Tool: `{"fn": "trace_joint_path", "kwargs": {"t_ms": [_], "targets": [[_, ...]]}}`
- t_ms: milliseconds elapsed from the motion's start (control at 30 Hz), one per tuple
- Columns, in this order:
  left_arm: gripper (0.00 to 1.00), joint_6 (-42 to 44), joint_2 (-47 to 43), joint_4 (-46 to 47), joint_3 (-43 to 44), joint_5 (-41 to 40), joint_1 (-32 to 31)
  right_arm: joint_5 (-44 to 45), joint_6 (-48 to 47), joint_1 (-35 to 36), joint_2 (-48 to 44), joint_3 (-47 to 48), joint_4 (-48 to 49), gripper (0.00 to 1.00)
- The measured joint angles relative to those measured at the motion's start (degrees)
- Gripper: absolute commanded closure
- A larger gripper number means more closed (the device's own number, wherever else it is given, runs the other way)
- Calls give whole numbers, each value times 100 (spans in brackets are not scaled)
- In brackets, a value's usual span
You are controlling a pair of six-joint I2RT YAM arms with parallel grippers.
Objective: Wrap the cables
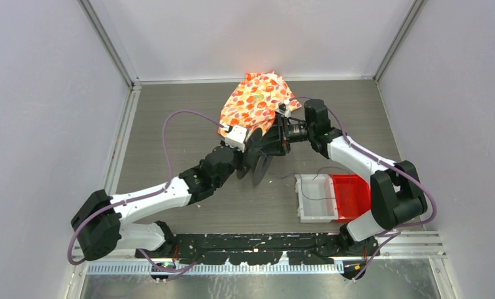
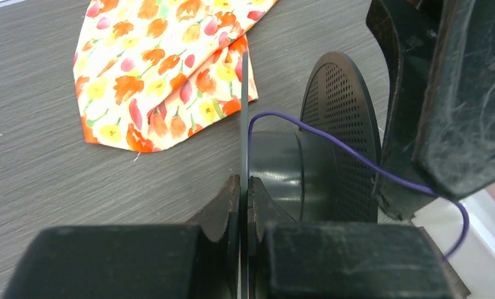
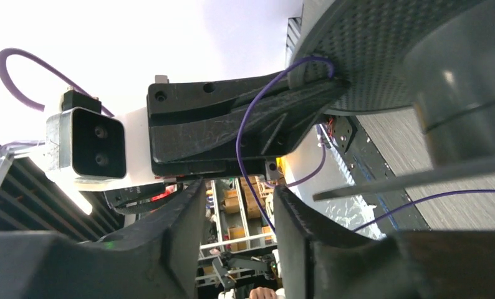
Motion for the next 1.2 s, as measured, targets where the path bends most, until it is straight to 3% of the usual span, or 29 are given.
{"fn": "trace_joint_path", "kwargs": {"t_ms": [233,433,533,733,900,1200], "targets": [[100,278,-916,-1392,186,39,31,348,-1080,0,-621,380,-1775,28],[100,446,-1725,-3093,1187,256,319,1161,-2765,-2,-1410,1224,-3908,19],[100,442,-1958,-4065,1954,350,511,1840,-3364,0,-1834,1248,-4378,18],[100,101,-1812,-6000,3899,118,603,3786,-4201,0,-3373,-632,-3523,10],[100,-310,-1104,-7477,5744,-2,621,4789,-4828,81,-3622,-1580,-2892,9],[100,-656,-656,-8531,6133,144,623,4953,-5613,356,-3254,-1554,-2378,10]]}}
